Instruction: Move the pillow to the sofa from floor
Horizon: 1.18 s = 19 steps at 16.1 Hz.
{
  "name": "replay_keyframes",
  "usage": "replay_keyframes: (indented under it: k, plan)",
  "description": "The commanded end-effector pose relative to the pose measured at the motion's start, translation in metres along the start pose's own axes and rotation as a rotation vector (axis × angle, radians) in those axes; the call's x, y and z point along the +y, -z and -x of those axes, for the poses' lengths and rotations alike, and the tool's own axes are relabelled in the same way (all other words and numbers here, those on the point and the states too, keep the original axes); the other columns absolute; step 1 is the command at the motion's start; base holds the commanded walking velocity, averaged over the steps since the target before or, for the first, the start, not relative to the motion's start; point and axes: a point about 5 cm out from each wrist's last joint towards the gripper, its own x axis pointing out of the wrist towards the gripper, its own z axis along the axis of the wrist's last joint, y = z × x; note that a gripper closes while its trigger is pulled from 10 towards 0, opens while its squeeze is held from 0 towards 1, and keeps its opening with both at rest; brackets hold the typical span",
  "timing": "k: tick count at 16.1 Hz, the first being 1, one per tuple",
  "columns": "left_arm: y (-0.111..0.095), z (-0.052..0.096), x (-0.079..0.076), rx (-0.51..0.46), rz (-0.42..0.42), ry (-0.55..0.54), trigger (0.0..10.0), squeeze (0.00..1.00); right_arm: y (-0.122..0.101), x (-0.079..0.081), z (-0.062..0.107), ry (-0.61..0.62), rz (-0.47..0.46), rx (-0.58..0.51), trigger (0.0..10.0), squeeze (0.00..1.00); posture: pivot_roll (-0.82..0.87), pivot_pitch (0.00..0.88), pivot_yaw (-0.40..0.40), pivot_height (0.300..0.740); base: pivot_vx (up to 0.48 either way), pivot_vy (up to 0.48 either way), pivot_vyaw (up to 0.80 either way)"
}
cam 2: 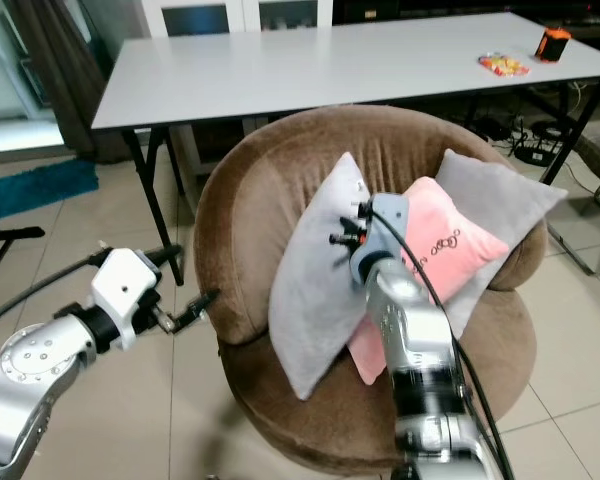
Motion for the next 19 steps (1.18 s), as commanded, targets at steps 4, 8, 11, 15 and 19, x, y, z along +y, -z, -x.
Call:
replay_keyframes:
  k: [4,8,11,15,19]
  plan:
    - [0.009,-0.002,-0.013,0.054,0.025,0.171,10.0,0.00,-0.025,-0.005,-0.032,0.018,-0.016,-0.045,10.0,0.00,-0.05,0.000,0.022,0.740,0.000,0.000,0.00]
    - [0.010,0.001,-0.018,0.070,0.038,0.209,10.0,0.00,-0.011,-0.012,-0.042,0.035,-0.104,0.076,10.0,1.00,-0.02,0.000,0.012,0.740,0.000,0.000,0.00]
    - [0.012,0.002,-0.016,0.082,0.053,0.205,10.0,0.00,-0.013,-0.014,-0.043,0.042,-0.005,0.079,10.0,1.00,-0.01,0.000,0.008,0.740,0.000,0.000,0.00]
    - [0.010,-0.002,-0.011,0.080,0.054,0.206,10.0,0.00,-0.069,-0.052,-0.038,0.153,0.049,-0.106,10.0,1.00,-0.02,0.000,0.019,0.740,0.000,0.000,0.00]
    - [0.011,-0.005,-0.007,0.077,0.057,0.197,10.0,0.00,-0.090,-0.073,-0.030,0.126,0.024,-0.148,10.0,1.00,-0.04,0.000,0.031,0.740,0.000,0.000,0.00]
